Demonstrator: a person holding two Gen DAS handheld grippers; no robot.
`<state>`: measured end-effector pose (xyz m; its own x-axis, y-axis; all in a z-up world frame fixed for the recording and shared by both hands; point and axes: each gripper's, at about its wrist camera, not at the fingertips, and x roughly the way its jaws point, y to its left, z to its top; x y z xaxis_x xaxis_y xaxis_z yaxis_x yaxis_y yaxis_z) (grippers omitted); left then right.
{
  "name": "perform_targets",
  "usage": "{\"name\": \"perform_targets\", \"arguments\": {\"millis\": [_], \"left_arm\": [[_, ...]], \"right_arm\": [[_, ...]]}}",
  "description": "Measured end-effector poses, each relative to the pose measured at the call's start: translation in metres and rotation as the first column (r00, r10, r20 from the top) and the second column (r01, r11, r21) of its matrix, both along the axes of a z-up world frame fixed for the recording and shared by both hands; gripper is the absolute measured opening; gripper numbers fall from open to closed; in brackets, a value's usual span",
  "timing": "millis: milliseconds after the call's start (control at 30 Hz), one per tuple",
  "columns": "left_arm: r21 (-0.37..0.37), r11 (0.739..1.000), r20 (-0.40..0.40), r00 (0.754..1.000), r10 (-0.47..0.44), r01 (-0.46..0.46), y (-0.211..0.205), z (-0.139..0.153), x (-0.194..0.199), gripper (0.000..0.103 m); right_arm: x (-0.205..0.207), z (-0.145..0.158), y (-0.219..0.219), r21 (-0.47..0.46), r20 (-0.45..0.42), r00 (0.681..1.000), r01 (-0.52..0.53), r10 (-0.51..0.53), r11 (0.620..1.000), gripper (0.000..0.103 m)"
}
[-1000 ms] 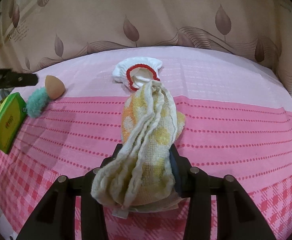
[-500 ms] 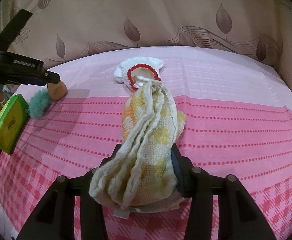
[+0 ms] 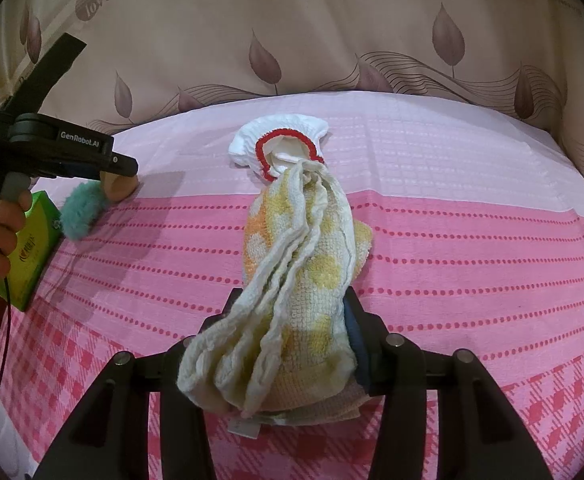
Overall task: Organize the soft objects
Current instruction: 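Hold the towel up with the right tool while the left tool grasps the tan sponge, then carry the tan sponge into the gold tin and open the left tool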
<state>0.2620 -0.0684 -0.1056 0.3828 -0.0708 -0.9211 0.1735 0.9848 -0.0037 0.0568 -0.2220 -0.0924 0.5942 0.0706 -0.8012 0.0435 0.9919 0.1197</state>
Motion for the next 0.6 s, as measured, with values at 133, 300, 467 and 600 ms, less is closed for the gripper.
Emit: {"name": "perform_targets", "arguments": {"millis": [133, 300, 467, 600], "left_arm": [[-0.05, 0.998, 0.014, 1.0, 0.024, -0.024, 0.0022, 0.0036, -0.0011, 0.034], [-0.066, 0.997, 0.011, 0.999, 0.044, -0.044, 0.0066, 0.0078, -0.0043, 0.033], [-0.059, 0.997, 0.015, 0.999, 0.042, -0.041, 0.0087, 0.0061, -0.0053, 0.035], [-0.029, 0.999, 0.029, 0.998, 0.047, -0.046, -0.0002, 0.004, -0.0043, 0.036]], "right_arm": [[0.0002, -0.0002, 0.0001, 0.0, 0.0, 1.0, 0.0, 0.0, 1.0, 0.046], [0.0001, -0.0003, -0.0002, -0.001, 0.0, 1.0, 0.001, -0.001, 1.0, 0.046], [0.0, -0.0002, -0.0005, 0.001, 0.0, 1.0, 0.001, -0.001, 1.0, 0.046], [0.0001, 0.0001, -0.0005, 0.001, 0.0, 1.0, 0.002, -0.002, 1.0, 0.046]]}}
